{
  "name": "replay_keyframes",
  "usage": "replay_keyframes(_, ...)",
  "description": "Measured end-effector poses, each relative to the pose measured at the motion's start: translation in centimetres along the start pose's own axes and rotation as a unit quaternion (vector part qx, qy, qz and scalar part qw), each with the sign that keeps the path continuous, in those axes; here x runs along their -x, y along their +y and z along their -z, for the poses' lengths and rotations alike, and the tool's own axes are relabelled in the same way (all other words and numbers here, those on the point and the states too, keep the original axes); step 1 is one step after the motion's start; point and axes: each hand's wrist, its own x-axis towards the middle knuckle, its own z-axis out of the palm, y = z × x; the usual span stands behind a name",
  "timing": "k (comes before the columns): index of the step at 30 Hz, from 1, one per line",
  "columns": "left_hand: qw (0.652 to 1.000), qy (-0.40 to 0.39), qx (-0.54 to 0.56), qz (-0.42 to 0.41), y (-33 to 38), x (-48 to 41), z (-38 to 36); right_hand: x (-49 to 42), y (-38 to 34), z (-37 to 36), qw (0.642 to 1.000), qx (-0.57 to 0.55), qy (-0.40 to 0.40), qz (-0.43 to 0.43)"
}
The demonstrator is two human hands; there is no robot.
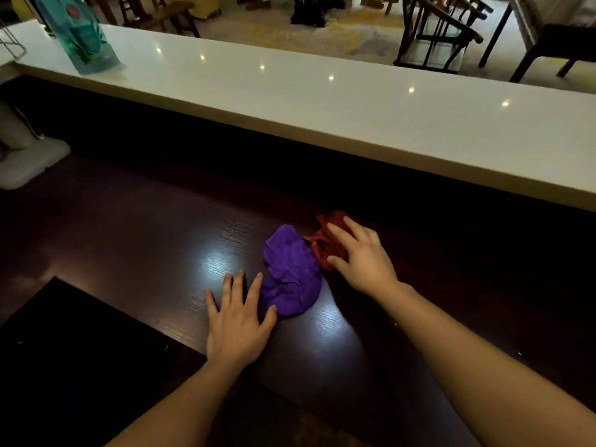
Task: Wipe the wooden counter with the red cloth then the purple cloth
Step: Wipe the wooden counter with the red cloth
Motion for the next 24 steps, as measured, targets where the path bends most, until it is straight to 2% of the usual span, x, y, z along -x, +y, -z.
replay_keyframes(3, 1.0, 0.0, 0.006, 0.004, 0.1, -0.1, 0.0, -1.8, 0.1, -1.2, 0.995, 0.045, -0.091, -0.003)
replay_keyframes(5, 1.0, 0.002, 0.006, 0.003, 0.0, 0.0, 0.0, -2.0, 0.2, -2.1, 0.991, 0.076, -0.11, 0.001)
replay_keyframes(10, 1.0, 0.006, 0.007, 0.005, 0.0, 0.0, 0.0, -0.4, 0.0, -2.5, 0.991, 0.115, -0.064, 0.005)
replay_keyframes(15, 1.0, 0.012, 0.006, -0.001, -0.2, 0.0, -0.1, 5.6, -1.8, -2.8, 0.989, 0.147, -0.016, -0.009)
replay_keyframes(24, 1.0, -0.005, 0.022, -0.016, -0.1, 0.0, 0.1, 18.8, -4.1, -5.0, 0.993, 0.099, 0.036, -0.061)
